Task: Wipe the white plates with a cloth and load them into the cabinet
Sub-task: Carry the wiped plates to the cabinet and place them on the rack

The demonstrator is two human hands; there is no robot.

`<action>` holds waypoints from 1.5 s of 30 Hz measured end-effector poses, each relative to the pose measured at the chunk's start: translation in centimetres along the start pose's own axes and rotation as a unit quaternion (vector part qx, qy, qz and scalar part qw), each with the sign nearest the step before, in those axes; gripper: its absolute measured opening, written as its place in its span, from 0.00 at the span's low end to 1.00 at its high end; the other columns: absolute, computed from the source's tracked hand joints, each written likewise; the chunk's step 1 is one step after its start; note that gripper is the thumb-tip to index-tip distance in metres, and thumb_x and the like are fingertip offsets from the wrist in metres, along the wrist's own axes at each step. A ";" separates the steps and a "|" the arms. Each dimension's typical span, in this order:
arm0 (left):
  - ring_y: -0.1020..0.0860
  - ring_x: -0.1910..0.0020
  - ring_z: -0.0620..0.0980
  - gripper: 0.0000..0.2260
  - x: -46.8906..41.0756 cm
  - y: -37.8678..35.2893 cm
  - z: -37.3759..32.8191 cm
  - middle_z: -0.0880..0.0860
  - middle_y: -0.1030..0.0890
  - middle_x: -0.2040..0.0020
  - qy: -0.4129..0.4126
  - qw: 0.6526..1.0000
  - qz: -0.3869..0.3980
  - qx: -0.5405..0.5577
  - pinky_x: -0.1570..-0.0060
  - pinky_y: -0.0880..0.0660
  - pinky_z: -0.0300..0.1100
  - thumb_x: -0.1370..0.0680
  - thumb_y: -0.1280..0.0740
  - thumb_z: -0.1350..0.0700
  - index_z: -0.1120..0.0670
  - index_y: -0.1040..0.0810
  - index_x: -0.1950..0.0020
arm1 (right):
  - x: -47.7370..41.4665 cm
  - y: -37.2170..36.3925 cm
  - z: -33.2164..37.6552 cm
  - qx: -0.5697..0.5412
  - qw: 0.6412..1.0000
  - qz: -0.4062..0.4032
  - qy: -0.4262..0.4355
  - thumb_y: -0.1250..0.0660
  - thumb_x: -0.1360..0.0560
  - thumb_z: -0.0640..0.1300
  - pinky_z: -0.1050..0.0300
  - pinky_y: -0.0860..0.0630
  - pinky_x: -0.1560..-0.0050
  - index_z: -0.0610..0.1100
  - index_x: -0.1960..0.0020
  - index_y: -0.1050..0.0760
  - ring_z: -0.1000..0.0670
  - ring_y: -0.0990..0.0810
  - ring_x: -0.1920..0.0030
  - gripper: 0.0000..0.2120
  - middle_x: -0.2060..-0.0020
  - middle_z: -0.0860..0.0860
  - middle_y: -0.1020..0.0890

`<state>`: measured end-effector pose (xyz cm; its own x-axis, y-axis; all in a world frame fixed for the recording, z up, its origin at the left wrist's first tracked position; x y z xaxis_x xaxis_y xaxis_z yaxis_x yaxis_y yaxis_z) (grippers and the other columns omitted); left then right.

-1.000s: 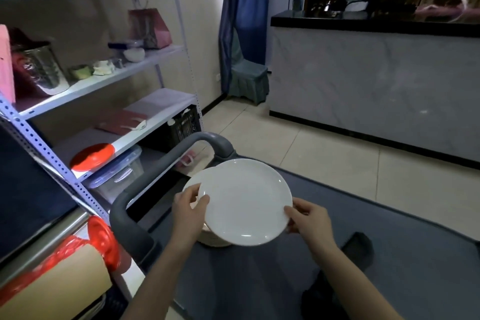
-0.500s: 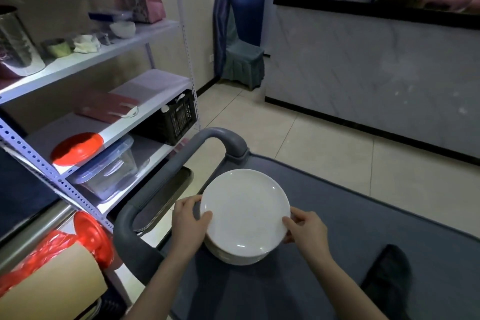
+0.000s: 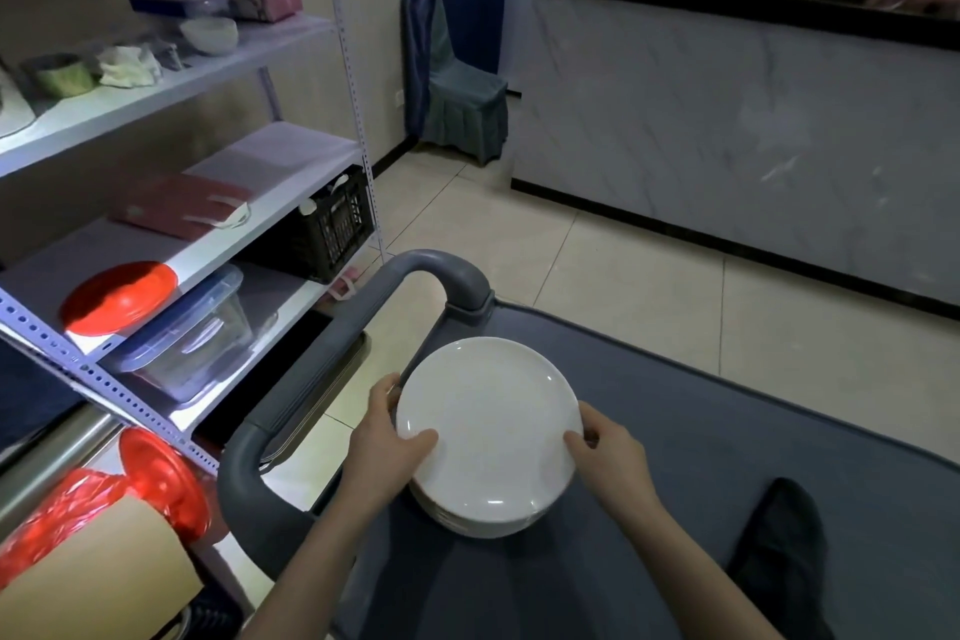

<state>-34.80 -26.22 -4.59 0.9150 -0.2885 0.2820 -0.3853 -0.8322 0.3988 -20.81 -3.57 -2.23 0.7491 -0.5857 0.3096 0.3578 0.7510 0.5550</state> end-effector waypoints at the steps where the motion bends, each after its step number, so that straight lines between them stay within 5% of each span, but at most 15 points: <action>1: 0.24 0.43 0.49 0.33 -0.1 -0.3 0.0 0.42 0.24 0.42 0.002 1.000 0.023 0.000 0.50 0.29 0.41 0.29 0.28 0.59 0.42 0.38 0.28 | 0.0 -0.1 0.1 0.003 1.000 0.007 -0.001 0.40 0.24 0.38 0.54 0.25 0.50 0.55 0.40 0.22 0.48 0.20 0.50 0.19 0.55 0.51 0.16; 9: 0.25 0.39 0.49 0.37 0.8 -1.6 0.3 0.45 0.24 0.38 0.007 0.995 0.040 0.096 0.39 0.25 0.55 0.35 0.28 0.51 0.41 0.38 0.27 | -0.4 -0.9 0.4 -0.022 0.999 -0.012 -0.040 0.32 0.25 0.44 0.48 0.23 0.44 0.50 0.39 0.23 0.47 0.20 0.47 0.15 0.50 0.52 0.17; 19: 0.24 0.43 0.47 0.33 0.2 -2.2 1.1 0.43 0.23 0.42 0.034 0.984 -0.019 0.173 0.45 0.23 0.51 0.29 0.29 0.68 0.42 0.33 0.32 | -0.1 -1.4 -0.1 -0.139 0.989 -0.042 -0.039 0.27 0.29 0.42 0.56 0.22 0.54 0.67 0.50 0.22 0.55 0.18 0.51 0.19 0.56 0.63 0.16; 25: 0.24 0.46 0.41 0.30 0.6 -1.6 1.4 0.41 0.23 0.43 0.057 0.970 -0.063 0.230 0.56 0.25 0.40 0.28 0.31 0.68 0.41 0.31 0.33 | 0.1 -2.4 1.2 -0.161 0.986 -0.037 0.002 0.31 0.35 0.52 0.45 0.21 0.44 0.64 0.34 0.29 0.53 0.20 0.46 0.30 0.46 0.58 0.18; 31: 0.25 0.46 0.37 0.29 1.0 -0.1 0.6 0.37 0.24 0.44 0.034 0.965 -0.104 0.238 0.56 0.26 0.35 0.27 0.30 0.66 0.39 0.31 0.33 | -0.3 -3.4 2.2 -0.176 0.984 -0.038 0.014 0.32 0.36 0.52 0.43 0.27 0.35 0.61 0.25 0.39 0.52 0.27 0.39 0.41 0.36 0.49 0.31; 38: 0.24 0.43 0.42 0.30 1.9 4.6 -0.4 0.40 0.22 0.42 0.003 0.958 -0.164 0.236 0.51 0.25 0.41 0.27 0.29 0.65 0.39 0.30 0.32 | -0.3 -4.4 6.5 -0.174 0.979 0.021 0.103 0.31 0.35 0.51 0.41 0.25 0.38 0.64 0.27 0.36 0.49 0.24 0.39 0.37 0.35 0.50 0.27; 45: 0.22 0.43 0.50 0.29 8.8 11.6 -0.8 0.45 0.20 0.44 -0.028 0.924 -0.287 0.250 0.46 0.22 0.52 0.28 0.28 0.65 0.42 0.29 0.32 | 3.5 -7.4 12.3 -0.229 0.939 0.150 0.206 0.28 0.30 0.47 0.56 0.23 0.51 0.68 0.31 0.33 0.64 0.22 0.46 0.32 0.45 0.71 0.22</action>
<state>-31.30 -38.04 3.23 0.9615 0.2569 0.0979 0.2570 -0.9663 0.0116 -27.70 -14.89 4.20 0.9732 -0.2289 0.0210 0.2270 0.9713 0.0707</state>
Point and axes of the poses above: each hand's wrist, its own x-axis away from the middle knuckle, its own y-axis out of the back of the hand, z = x × y, the point moved 7 cm from there along -x, towards the middle knuckle
